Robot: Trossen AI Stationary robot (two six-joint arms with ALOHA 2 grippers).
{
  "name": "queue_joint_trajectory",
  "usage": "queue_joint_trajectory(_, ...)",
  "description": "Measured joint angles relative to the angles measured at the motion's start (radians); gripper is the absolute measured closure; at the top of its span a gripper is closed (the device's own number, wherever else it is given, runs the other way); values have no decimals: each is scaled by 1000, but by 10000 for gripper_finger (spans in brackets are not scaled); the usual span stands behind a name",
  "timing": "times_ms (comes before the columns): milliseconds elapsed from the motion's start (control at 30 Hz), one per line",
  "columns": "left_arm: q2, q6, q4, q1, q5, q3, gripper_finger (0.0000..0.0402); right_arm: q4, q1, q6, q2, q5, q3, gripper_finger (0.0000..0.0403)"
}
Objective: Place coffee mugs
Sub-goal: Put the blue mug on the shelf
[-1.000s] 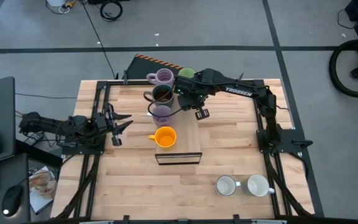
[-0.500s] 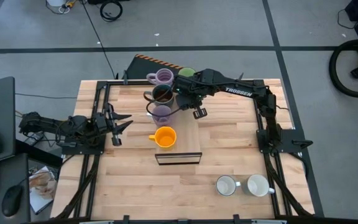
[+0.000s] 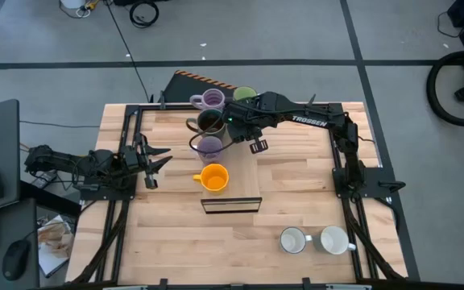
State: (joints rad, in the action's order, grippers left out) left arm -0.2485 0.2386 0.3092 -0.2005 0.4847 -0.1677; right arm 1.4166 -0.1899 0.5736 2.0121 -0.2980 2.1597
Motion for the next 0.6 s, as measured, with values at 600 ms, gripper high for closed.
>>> queue_joint_trajectory(600,0,3,-1,0,0,0,287,-11,42,-40,-1,-37,0,292)
